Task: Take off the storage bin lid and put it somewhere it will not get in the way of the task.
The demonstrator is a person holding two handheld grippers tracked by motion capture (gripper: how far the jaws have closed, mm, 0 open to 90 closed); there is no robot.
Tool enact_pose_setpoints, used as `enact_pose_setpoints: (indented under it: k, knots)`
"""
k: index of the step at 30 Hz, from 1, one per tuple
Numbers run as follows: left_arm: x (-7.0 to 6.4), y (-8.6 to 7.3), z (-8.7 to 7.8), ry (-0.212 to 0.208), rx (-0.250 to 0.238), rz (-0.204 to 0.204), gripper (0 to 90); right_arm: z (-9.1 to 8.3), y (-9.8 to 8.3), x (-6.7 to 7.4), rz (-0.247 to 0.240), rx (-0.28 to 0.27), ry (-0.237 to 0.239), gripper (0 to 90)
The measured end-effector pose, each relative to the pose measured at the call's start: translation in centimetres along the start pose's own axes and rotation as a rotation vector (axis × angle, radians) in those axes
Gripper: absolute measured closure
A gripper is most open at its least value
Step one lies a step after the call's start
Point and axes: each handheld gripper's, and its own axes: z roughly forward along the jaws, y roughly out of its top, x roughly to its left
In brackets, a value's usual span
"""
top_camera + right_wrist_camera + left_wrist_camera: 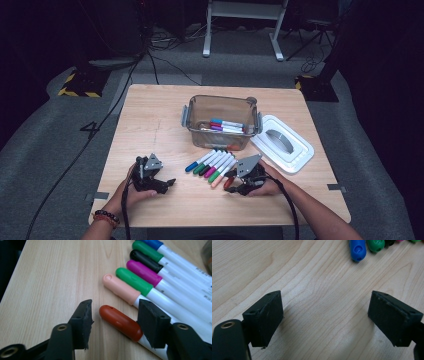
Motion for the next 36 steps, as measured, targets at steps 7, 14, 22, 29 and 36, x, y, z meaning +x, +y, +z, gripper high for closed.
enact_pose_setpoints:
  k: [7,14,22,29,36]
  knots:
    - [0.0,0.0,0.0,0.001,-0.001,-0.002,13.3,-0.4,-1.0,0.3,-0.013,0.029,0.006,54.4]
    - [0.0,0.0,0.0,0.002,-0.001,-0.002,13.3,-1.7,-1.6,0.2,0.003,0.038,-0.001,45.1]
    - [0.0,0.0,0.0,0.002,-0.001,-0.002,13.3,-2.6,-2.9,-0.1,0.02,0.054,0.003,50.1]
    - [0.0,0.0,0.0,0.002,-0.001,-0.002,13.3,-2.4,-2.8,0.3,-0.004,0.042,0.02,63.6]
    - [0.0,0.0,0.0,0.002,-0.001,-0.002,13.3,-2.4,-2.8,0.6,-0.019,0.034,0.037,74.3]
